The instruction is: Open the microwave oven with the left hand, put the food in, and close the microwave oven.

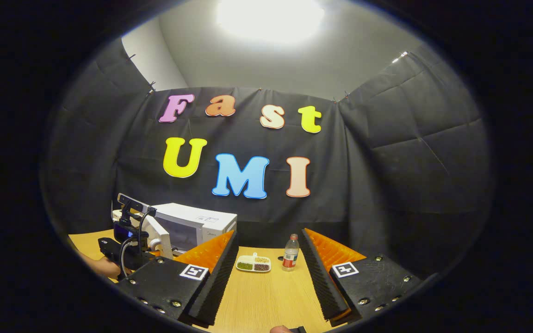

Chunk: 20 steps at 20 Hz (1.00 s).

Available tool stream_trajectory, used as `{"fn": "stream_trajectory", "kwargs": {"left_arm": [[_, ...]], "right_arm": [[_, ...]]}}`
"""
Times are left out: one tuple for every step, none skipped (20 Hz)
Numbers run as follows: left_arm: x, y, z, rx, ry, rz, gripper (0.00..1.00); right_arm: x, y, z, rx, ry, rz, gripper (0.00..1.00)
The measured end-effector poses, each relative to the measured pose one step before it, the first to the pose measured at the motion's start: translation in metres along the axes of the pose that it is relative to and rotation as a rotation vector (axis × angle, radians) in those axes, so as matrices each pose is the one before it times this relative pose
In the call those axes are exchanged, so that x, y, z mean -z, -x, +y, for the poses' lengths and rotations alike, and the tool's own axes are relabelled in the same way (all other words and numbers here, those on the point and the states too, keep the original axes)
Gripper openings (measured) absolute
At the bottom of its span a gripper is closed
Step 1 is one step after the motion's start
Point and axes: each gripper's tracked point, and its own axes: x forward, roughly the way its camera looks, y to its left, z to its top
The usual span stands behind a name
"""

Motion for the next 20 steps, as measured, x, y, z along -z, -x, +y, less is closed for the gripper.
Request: {"fn": "stream_trajectory", "kwargs": {"left_arm": [[0.00352,0.00585,0.00728,-0.00932,0.00357,-0.00022,0.12],[0.00152,0.00503,0.00800,-0.00626,-0.00059,-0.00112,0.11],[0.00346,0.00513,0.00753,-0.00486,0.00208,0.00005,0.12],[0.00090,0.00493,0.00762,-0.00313,0.00342,-0.00082,0.12],[0.00213,0.00316,0.00665,-0.00197,0.00381,0.00004,0.12],[0.00141,0.00407,0.00824,0.00036,0.00089,-0.00060,0.12],[0.00212,0.00292,0.00687,0.00045,-0.00087,0.00073,0.11],[0.00095,0.00381,0.00799,0.00195,-0.00078,0.00099,0.11],[0.00417,0.00500,0.00978,0.00283,0.00178,0.00166,0.11],[0.00056,0.00358,0.00919,0.00421,0.00206,0.00017,0.11],[0.00268,0.00333,0.00896,0.00575,-0.00118,-0.00038,0.11],[0.00134,0.00357,0.00961,0.00395,-0.00221,-0.00079,0.11],[0.00200,0.00249,0.00949,0.00402,-0.00179,0.00165,0.11],[0.00110,0.00176,0.00919,0.00535,0.00013,0.00132,0.11],[0.00195,0.00155,0.00843,0.00725,-0.00112,0.00161,0.11],[0.00075,0.00251,0.00716,0.00780,-0.00287,0.00003,0.11],[0.00215,0.00155,0.00708,0.00581,-0.00247,-0.00030,0.11],[0.00016,-0.00002,0.00725,0.00407,-0.00020,-0.00143,0.11],[0.00236,0.00248,0.00902,0.00176,0.00249,-0.00114,0.11],[0.00013,0.00072,0.00846,-0.00004,0.00351,-0.00159,0.11]], "right_arm": [[-0.00182,0.00160,0.00318,-0.01242,0.00284,-0.00676,0.82],[-0.00354,-0.00059,0.00351,-0.00975,-0.00067,-0.00751,0.82],[-0.00199,0.00115,0.00552,-0.00888,-0.00373,-0.00716,0.82],[-0.00199,-0.00085,0.00667,-0.01001,-0.00385,-0.00351,0.82],[0.00011,-0.00073,0.00743,-0.00913,-0.00231,0.00048,0.82],[-0.00065,-0.00088,0.00766,-0.00794,-0.00104,-0.00043,0.82],[-0.00176,0.00036,0.00825,-0.00421,-0.00048,-0.00400,0.82],[-0.00232,-0.00131,0.00812,-0.00331,-0.00145,-0.00282,0.82],[-0.00136,-0.00116,0.01045,-0.00341,-0.00367,-0.00148,0.82],[-0.00106,-0.00102,0.01087,-0.00391,-0.00597,0.00042,0.82],[0.00048,0.00141,0.01118,-0.00574,-0.00494,0.00020,0.82],[-0.00020,0.00001,0.01096,-0.00299,-0.00133,-0.00010,0.82],[0.00053,-0.00053,0.00955,-0.00015,-0.00028,0.00124,0.82],[-0.00027,-0.00073,0.00942,-0.00059,-0.00305,0.00328,0.82],[0.00137,0.00141,0.01117,-0.00198,-0.00544,0.00392,0.82],[-0.00092,-0.00068,0.00995,-0.00112,-0.00464,-0.00092,0.82],[-0.00132,-0.00258,0.00857,-0.00181,-0.00201,0.00038,0.82],[0.00094,-0.00196,0.00988,-0.00531,0.00084,0.00383,0.82],[0.00085,-0.00074,0.00903,-0.00529,0.00195,0.00343,0.82],[-0.00087,-0.00112,0.00781,-0.00432,0.00182,0.00073,0.82]]}}
